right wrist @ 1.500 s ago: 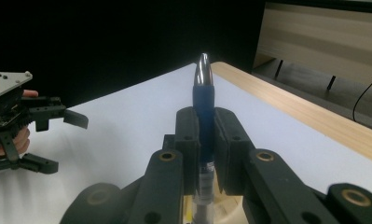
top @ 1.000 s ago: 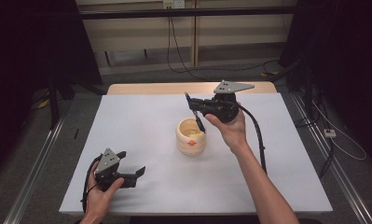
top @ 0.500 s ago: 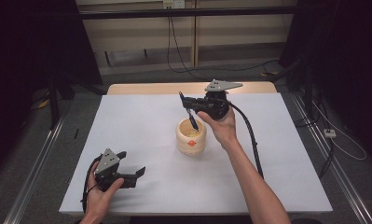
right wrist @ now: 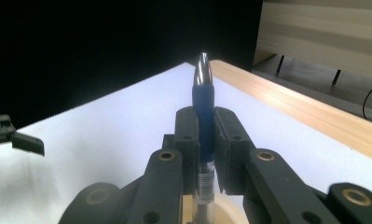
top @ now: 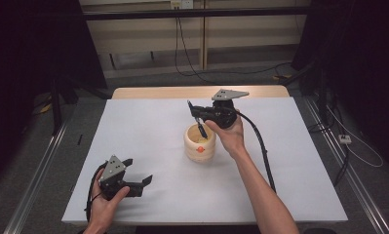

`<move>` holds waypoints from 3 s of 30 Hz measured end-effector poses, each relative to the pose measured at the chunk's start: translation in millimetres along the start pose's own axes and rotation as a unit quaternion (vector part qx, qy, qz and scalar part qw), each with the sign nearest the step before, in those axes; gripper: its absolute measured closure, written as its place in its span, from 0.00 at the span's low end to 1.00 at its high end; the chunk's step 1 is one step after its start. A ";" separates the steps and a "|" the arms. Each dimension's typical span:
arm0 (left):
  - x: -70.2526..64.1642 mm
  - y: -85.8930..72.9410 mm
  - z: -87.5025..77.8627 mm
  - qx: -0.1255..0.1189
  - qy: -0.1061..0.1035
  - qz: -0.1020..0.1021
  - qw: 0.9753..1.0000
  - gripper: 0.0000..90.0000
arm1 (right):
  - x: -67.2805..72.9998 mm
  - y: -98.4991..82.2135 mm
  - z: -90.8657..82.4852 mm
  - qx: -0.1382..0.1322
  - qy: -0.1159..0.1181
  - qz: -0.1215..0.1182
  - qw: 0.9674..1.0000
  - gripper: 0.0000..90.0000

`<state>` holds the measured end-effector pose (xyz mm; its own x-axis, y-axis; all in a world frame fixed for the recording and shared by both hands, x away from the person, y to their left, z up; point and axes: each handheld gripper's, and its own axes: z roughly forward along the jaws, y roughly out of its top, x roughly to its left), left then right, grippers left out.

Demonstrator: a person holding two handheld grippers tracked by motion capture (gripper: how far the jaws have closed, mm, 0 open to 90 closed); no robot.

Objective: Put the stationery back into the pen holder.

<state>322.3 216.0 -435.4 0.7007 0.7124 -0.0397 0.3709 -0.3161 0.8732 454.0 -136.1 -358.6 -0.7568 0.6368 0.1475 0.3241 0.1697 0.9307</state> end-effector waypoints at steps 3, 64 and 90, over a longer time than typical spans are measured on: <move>0.5 -0.2 -0.3 0.002 0.000 0.002 1.000 0.07 | -2.5 -8.7 -3.0 0.004 -0.002 0.004 1.000 0.89; -1.5 0.9 0.4 0.000 0.008 -0.006 1.000 0.07 | 2.5 -75.0 -107.0 0.066 -0.147 0.043 0.986 0.11; -0.9 0.8 -2.8 -0.007 0.027 -0.018 0.999 0.07 | 10.9 -132.9 -160.8 0.069 -0.217 0.048 0.973 0.11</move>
<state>320.3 216.9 -433.3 0.6530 0.7559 -0.0460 0.3872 -0.2811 0.8781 311.4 -272.6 -426.8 -0.4186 0.9069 0.0486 0.4774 0.1741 0.8613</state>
